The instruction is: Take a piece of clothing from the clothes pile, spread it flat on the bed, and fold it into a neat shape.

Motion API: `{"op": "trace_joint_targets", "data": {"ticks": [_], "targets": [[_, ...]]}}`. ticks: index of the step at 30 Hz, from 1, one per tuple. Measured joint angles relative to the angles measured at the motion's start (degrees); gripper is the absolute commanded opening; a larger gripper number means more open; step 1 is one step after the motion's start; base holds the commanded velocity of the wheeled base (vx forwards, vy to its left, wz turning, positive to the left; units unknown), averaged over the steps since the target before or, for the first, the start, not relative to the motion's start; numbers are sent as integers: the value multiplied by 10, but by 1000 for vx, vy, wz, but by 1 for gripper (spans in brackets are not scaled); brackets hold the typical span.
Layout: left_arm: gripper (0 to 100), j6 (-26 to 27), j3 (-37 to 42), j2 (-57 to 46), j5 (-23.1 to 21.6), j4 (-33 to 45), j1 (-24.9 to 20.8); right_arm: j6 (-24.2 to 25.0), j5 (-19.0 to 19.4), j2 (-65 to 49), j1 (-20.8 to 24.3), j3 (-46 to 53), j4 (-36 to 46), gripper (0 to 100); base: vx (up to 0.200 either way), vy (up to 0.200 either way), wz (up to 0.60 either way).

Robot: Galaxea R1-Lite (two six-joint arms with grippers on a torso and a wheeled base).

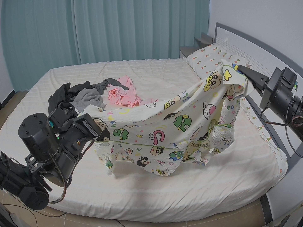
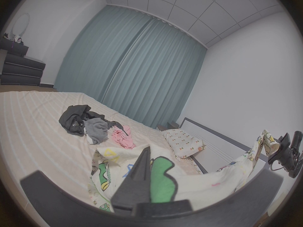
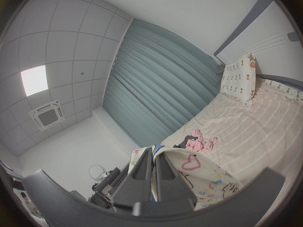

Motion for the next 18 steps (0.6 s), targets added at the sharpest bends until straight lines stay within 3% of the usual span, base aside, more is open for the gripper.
{"op": "trace_joint_targets", "data": {"ticks": [2, 18], "targets": [[0, 0, 2, -6, 1, 0, 2, -1, 5, -13, 0, 6, 0, 0, -200, 0, 0], [0, 30, 17, -81, 39, -2, 8, -38, 32, -99, -5, 29, 5, 0, 0, 0, 0]]}}
